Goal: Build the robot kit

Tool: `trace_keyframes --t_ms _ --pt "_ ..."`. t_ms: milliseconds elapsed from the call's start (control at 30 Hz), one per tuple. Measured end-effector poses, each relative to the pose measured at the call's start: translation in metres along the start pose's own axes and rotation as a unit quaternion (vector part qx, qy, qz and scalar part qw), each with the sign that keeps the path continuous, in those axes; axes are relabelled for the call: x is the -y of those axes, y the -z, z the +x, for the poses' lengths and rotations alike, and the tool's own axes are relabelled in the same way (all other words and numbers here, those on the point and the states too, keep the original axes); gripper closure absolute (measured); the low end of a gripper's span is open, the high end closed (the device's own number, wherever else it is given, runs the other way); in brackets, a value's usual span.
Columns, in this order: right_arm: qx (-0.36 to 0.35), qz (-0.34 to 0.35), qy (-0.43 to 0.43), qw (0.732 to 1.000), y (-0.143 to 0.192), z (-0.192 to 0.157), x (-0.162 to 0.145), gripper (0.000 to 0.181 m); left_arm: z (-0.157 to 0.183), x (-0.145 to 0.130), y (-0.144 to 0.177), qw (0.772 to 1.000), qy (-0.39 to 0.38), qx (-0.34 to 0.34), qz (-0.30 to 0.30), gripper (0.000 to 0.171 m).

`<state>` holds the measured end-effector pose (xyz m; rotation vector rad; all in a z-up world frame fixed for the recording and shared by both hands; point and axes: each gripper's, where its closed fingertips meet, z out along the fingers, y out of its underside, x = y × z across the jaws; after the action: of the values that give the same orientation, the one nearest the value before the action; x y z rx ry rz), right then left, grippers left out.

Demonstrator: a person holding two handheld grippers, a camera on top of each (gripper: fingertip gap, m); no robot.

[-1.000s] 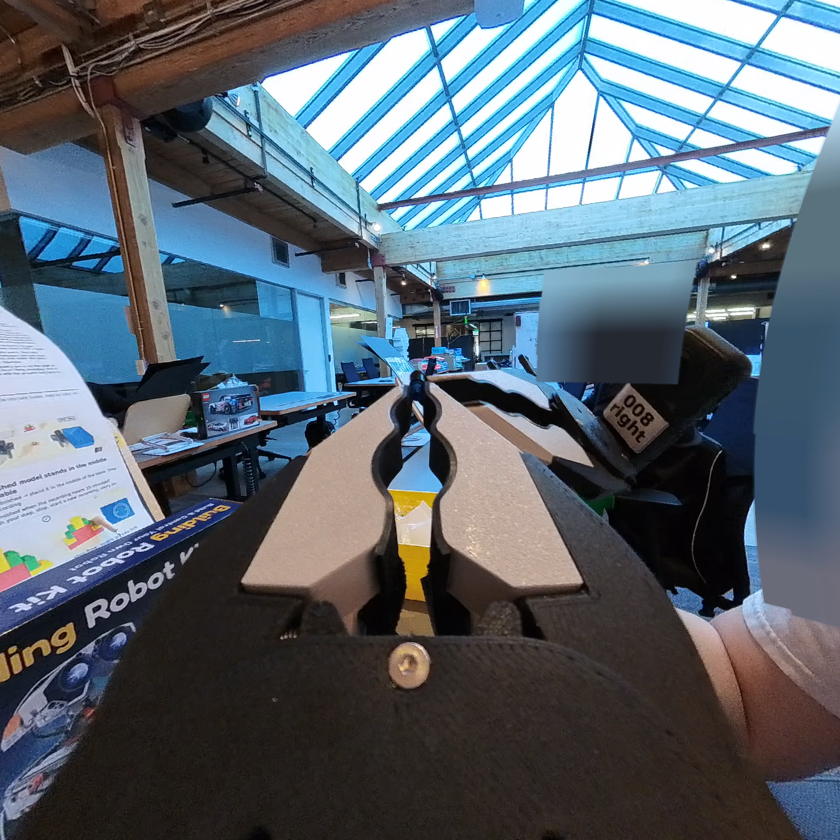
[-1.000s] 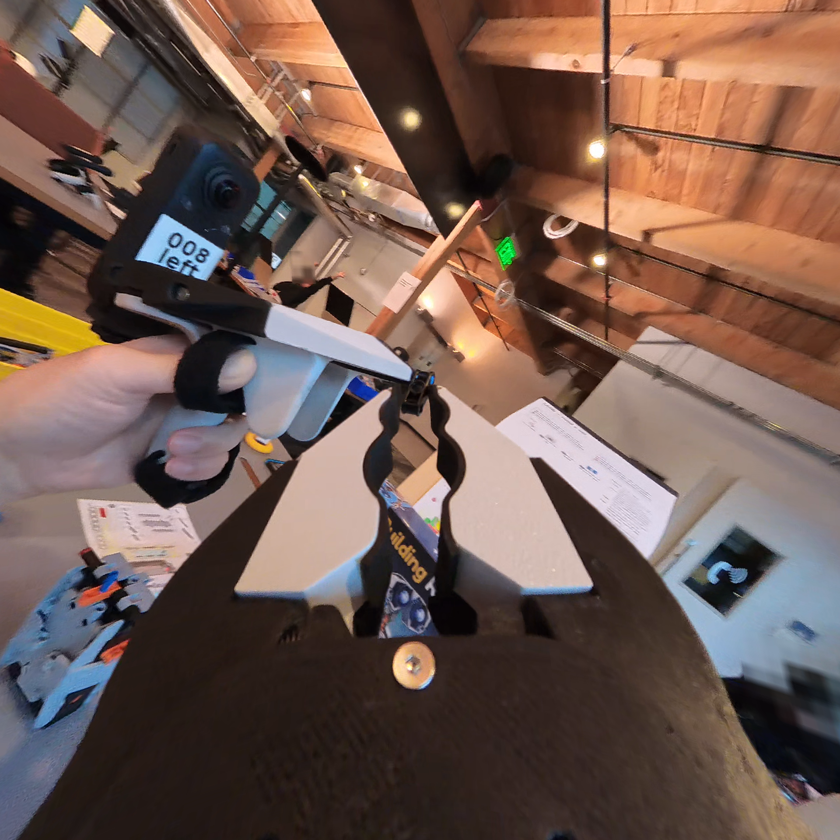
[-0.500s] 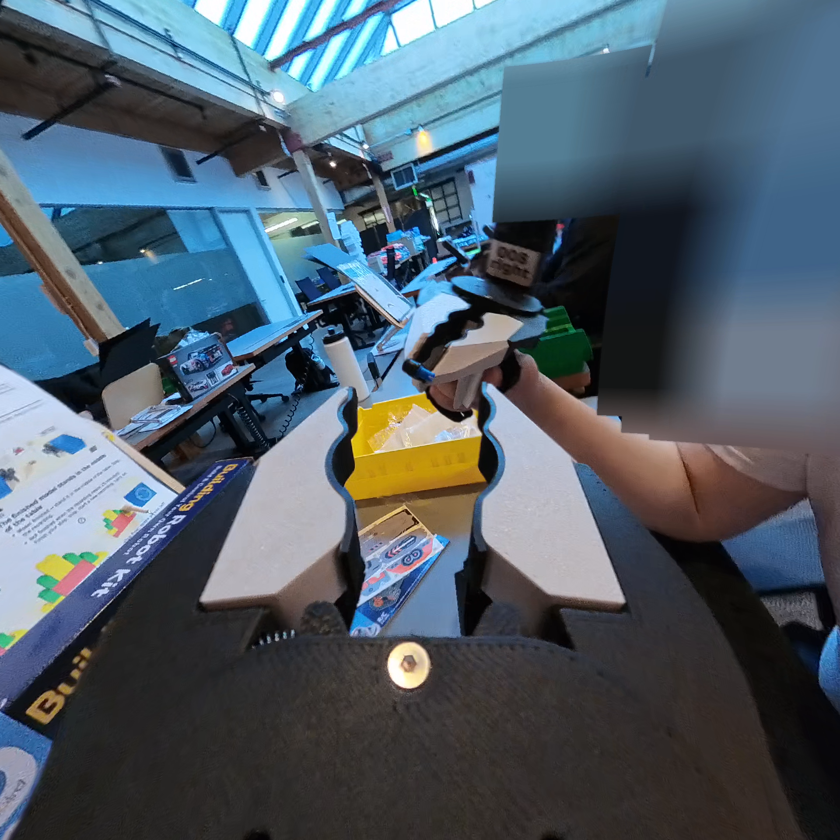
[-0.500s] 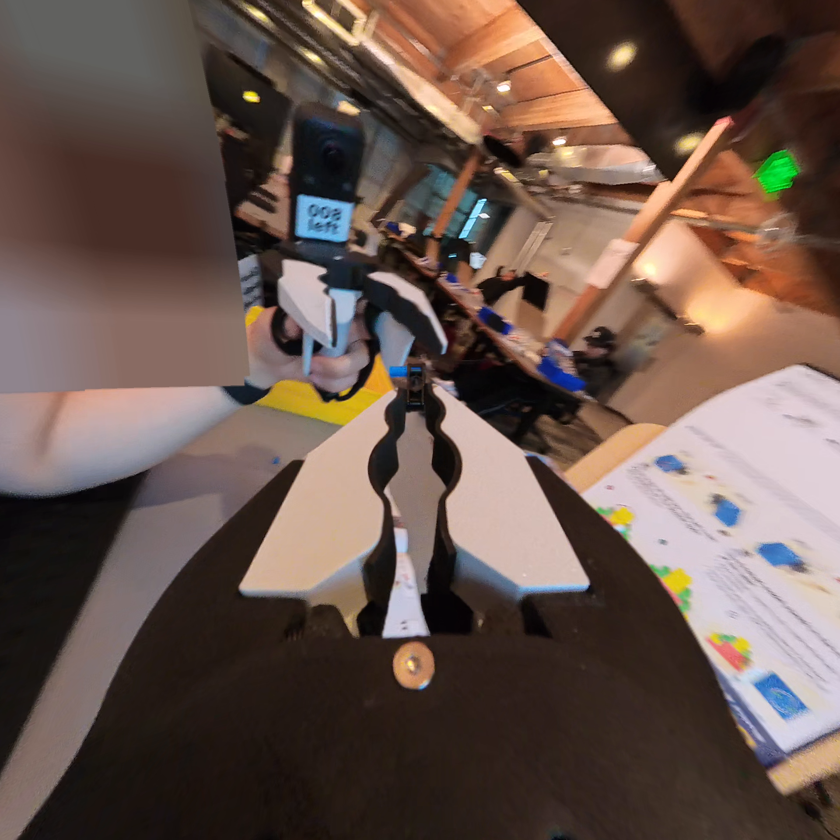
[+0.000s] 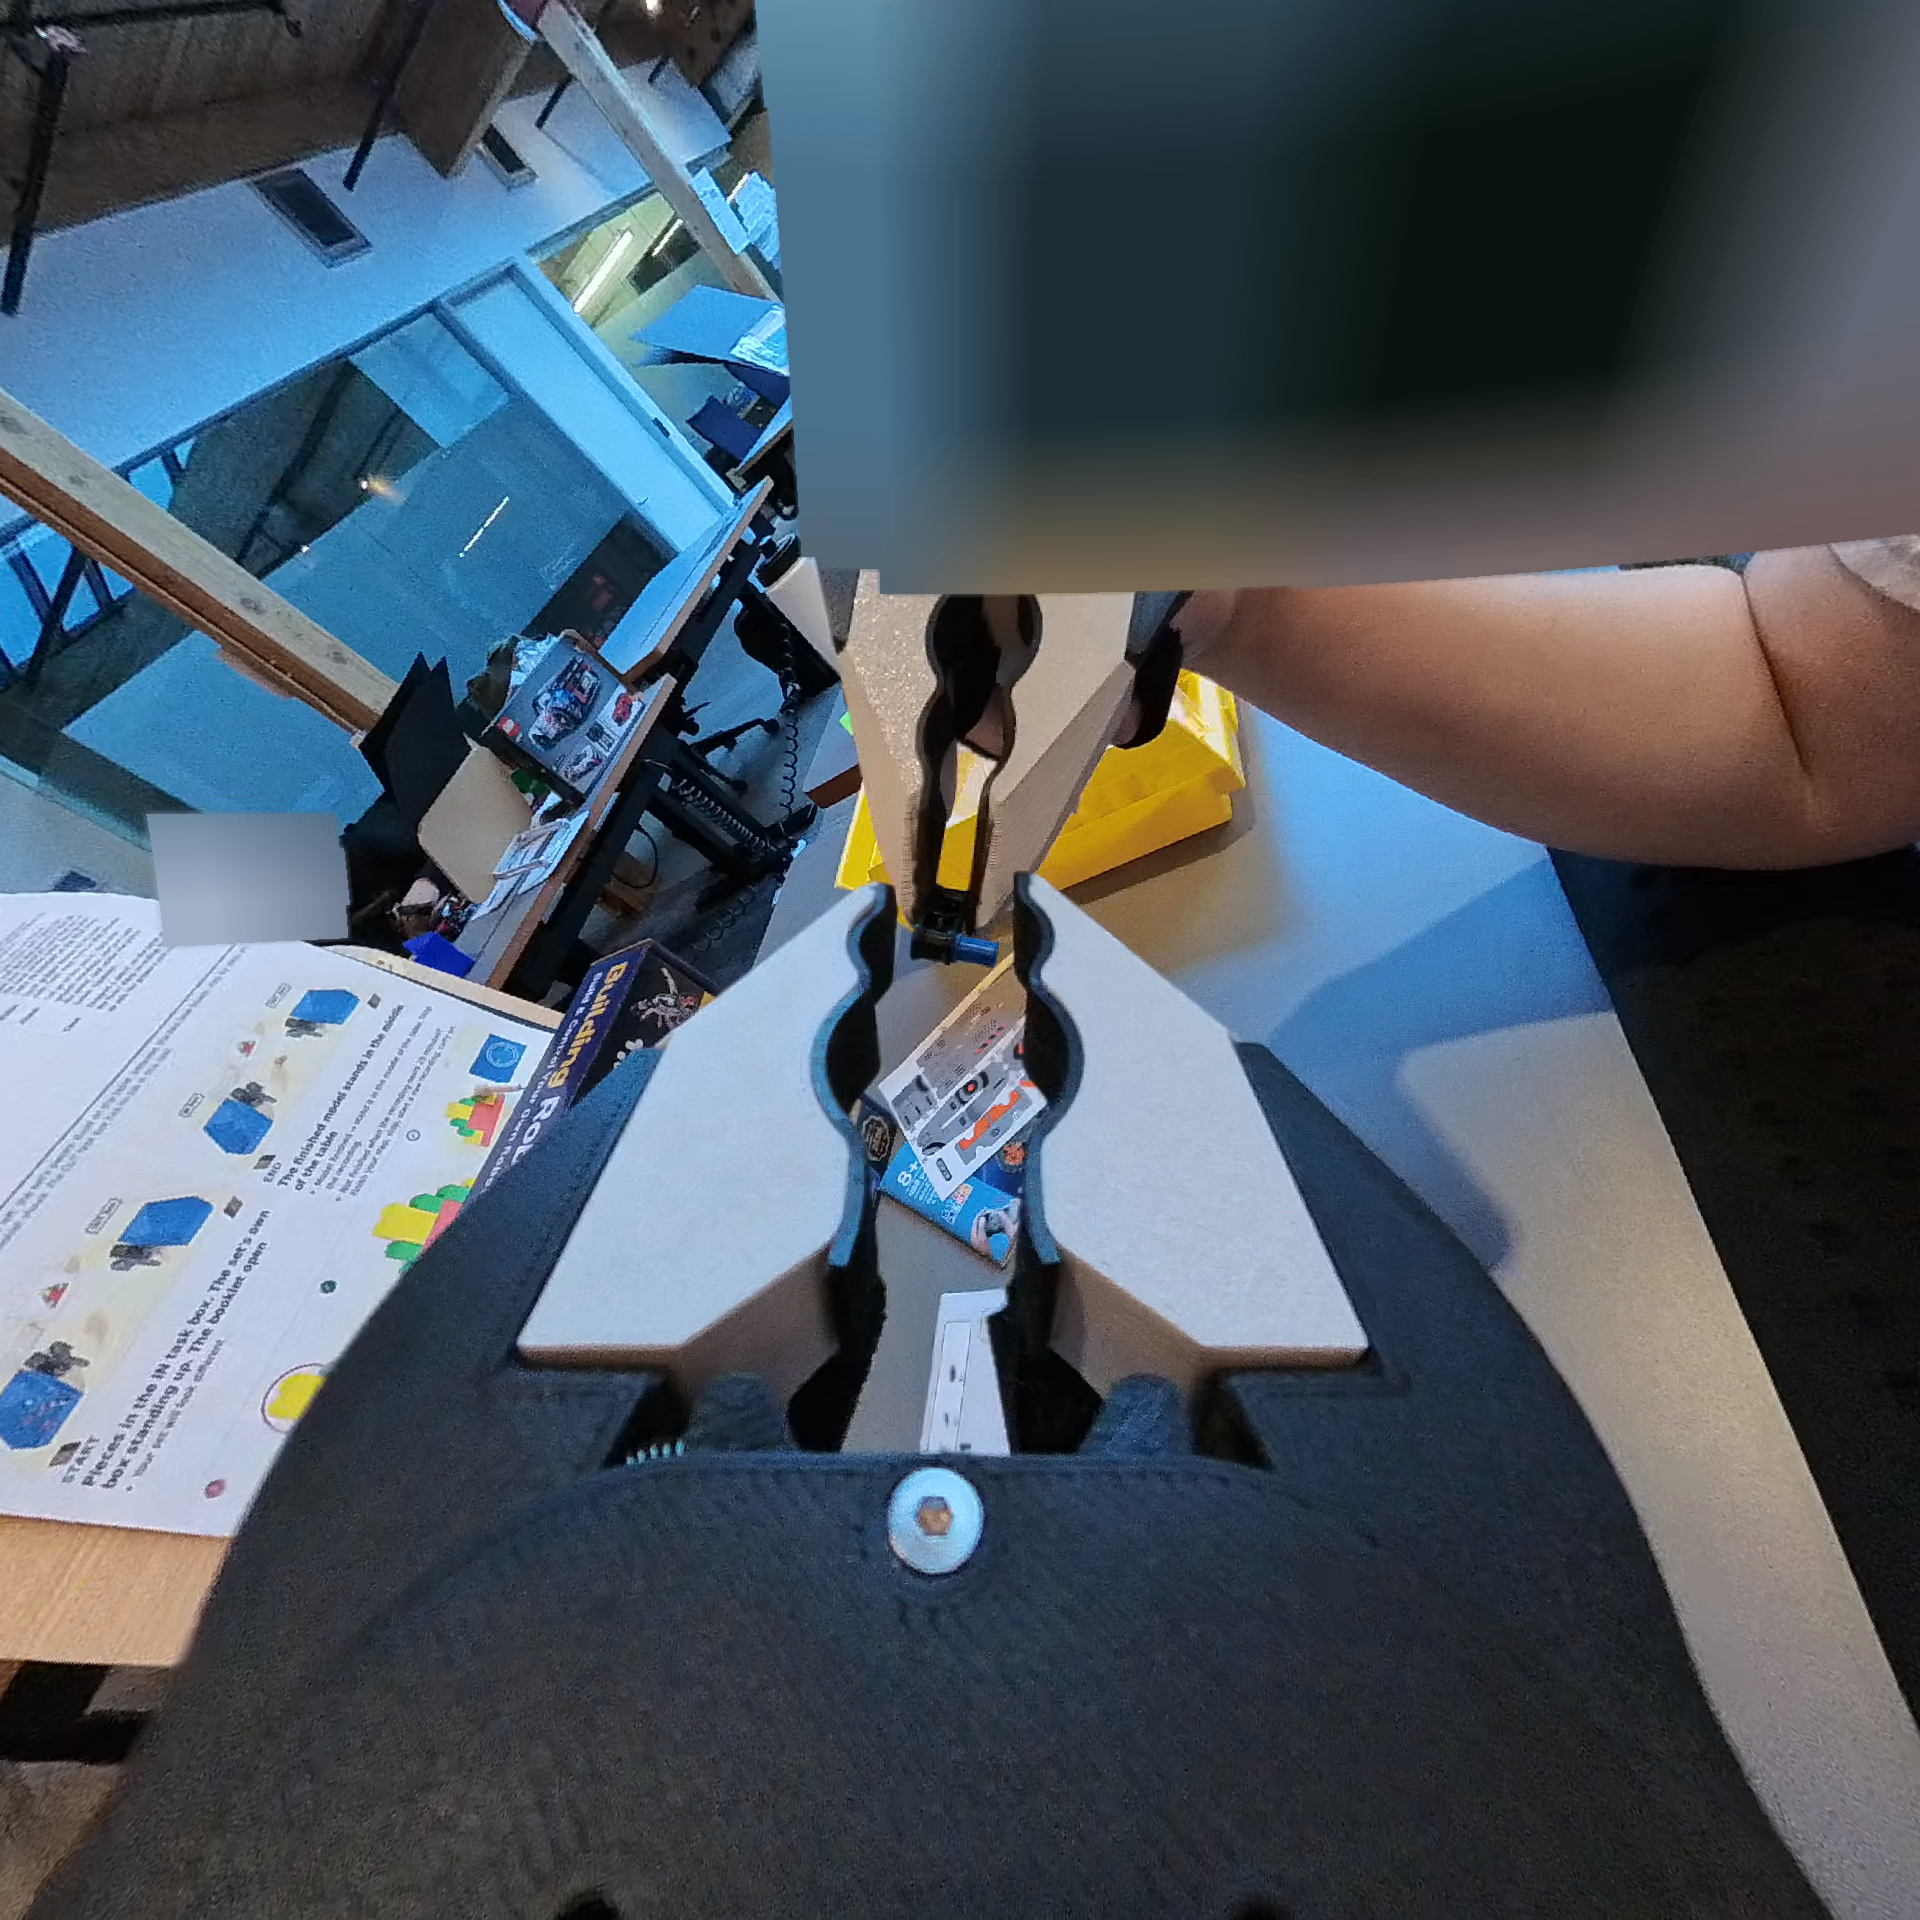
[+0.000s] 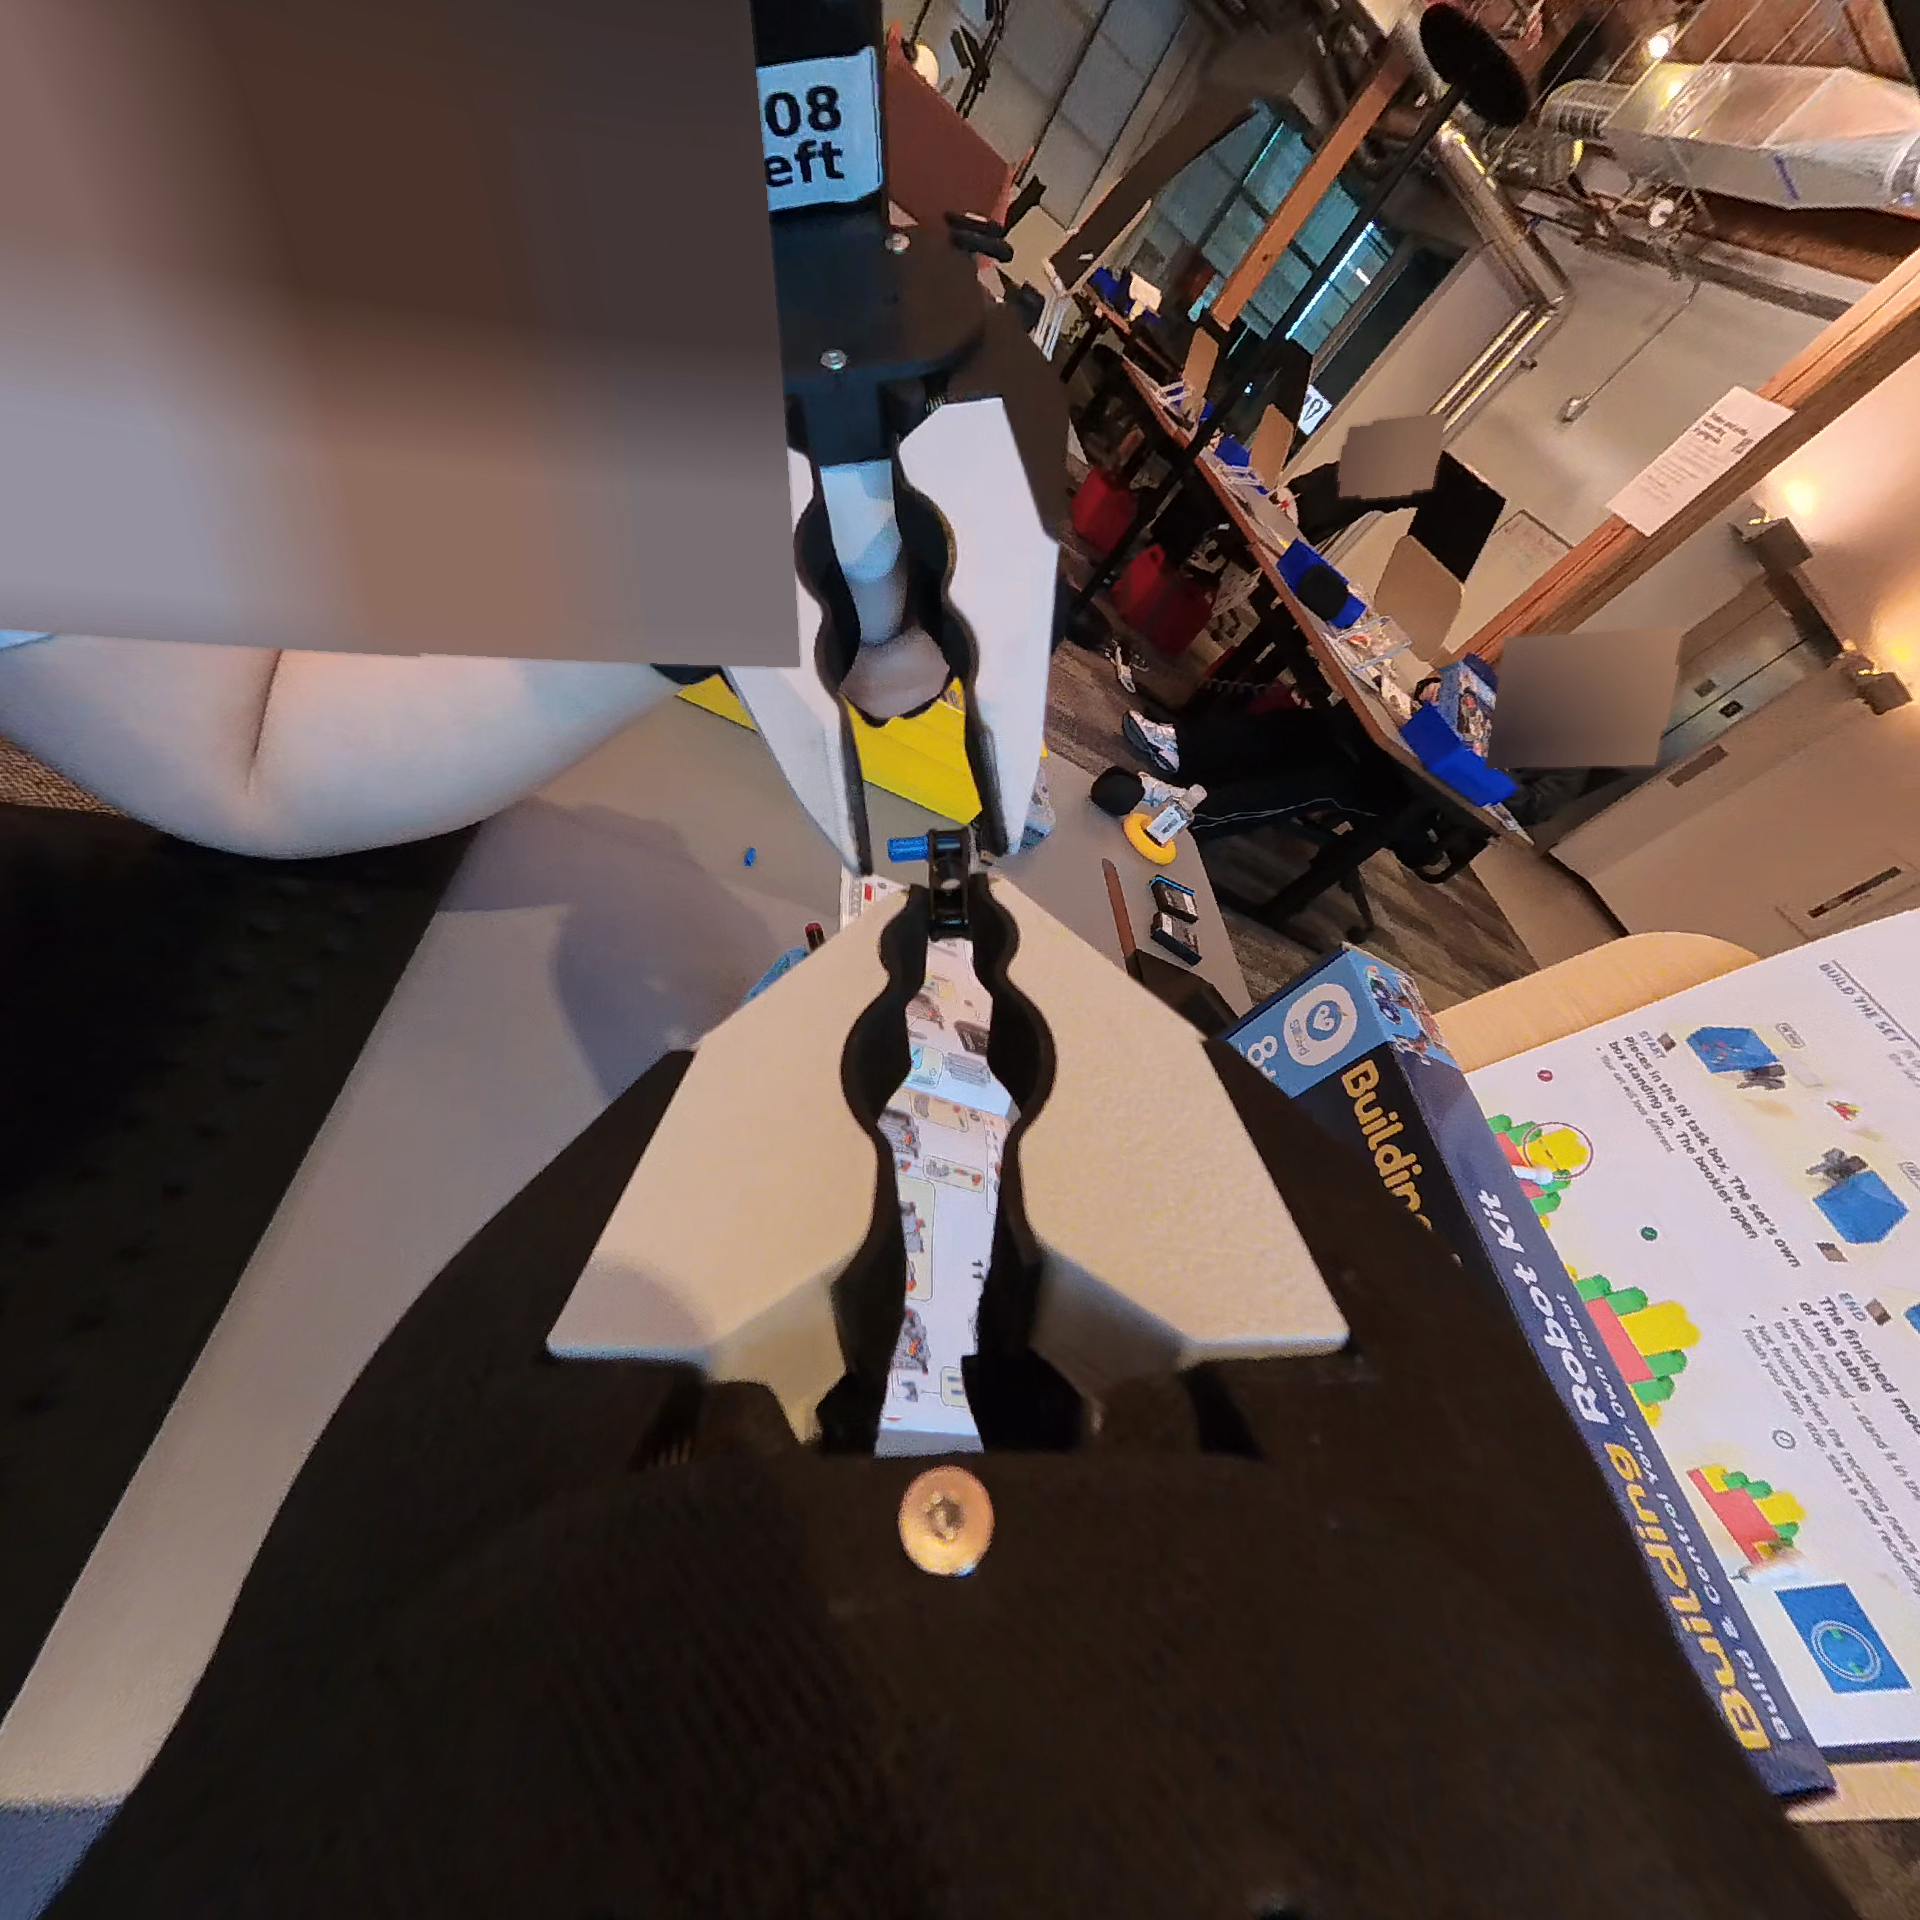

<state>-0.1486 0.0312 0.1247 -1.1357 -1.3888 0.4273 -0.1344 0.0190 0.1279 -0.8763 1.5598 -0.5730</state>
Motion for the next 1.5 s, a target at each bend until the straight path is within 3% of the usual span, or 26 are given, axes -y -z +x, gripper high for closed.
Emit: trace_keyframes --t_ms 100,300,667,733,767,900,1000,1100,1167,1233,1333,1500 --pt "0.006 0.001 -0.003 1.0 0.0 -0.001 -0.001 0.174 0.003 -0.005 0.0 1.0 -0.002 -0.009 -0.013 0.14" --pt "0.014 -0.004 0.001 1.0 -0.002 -0.004 -0.001 0.174 0.005 -0.008 0.0 1.0 -0.016 -0.009 -0.024 0.157" --pt "0.014 0.001 -0.02 1.0 -0.005 0.0 -0.006 0.174 0.0 -0.011 0.002 1.0 0.012 -0.007 -0.02 0.155" --pt "0.019 -0.024 -0.035 0.999 -0.006 0.002 -0.025 0.174 -0.009 -0.01 0.013 0.999 0.035 0.008 -0.013 0.121" --pt "0.038 -0.049 -0.055 0.997 -0.007 -0.001 -0.043 0.174 -0.014 -0.008 0.023 0.999 0.052 0.014 -0.003 0.115" --pt "0.175 -0.212 -0.171 0.946 -0.017 -0.043 -0.151 0.174 -0.039 0.008 0.084 0.99 0.091 0.08 0.073 0.127" --pt "0.215 -0.27 -0.205 0.916 -0.032 -0.064 -0.207 0.174 -0.064 -0.009 0.127 0.976 0.123 0.175 0.044 0.131" --pt "0.237 -0.28 -0.221 0.904 -0.046 -0.079 -0.226 0.174 -0.082 -0.05 0.165 0.944 0.183 0.271 -0.05 0.116" --pt "0.233 -0.299 -0.223 0.898 -0.053 -0.081 -0.239 0.174 -0.076 -0.086 0.186 0.913 0.258 0.291 -0.127 0.112" --pt "0.24 -0.313 -0.233 0.889 -0.058 -0.087 -0.247 0.174 -0.06 -0.119 0.202 0.875 0.331 0.292 -0.196 0.116" --pt "0.244 -0.327 -0.235 0.882 -0.066 -0.093 -0.256 0.173 -0.031 -0.168 0.223 0.796 0.434 0.288 -0.309 0.117" --pt "0.249 -0.335 -0.232 0.879 -0.07 -0.098 -0.261 0.173 0.011 -0.218 0.229 0.702 0.544 0.222 -0.403 0.142"
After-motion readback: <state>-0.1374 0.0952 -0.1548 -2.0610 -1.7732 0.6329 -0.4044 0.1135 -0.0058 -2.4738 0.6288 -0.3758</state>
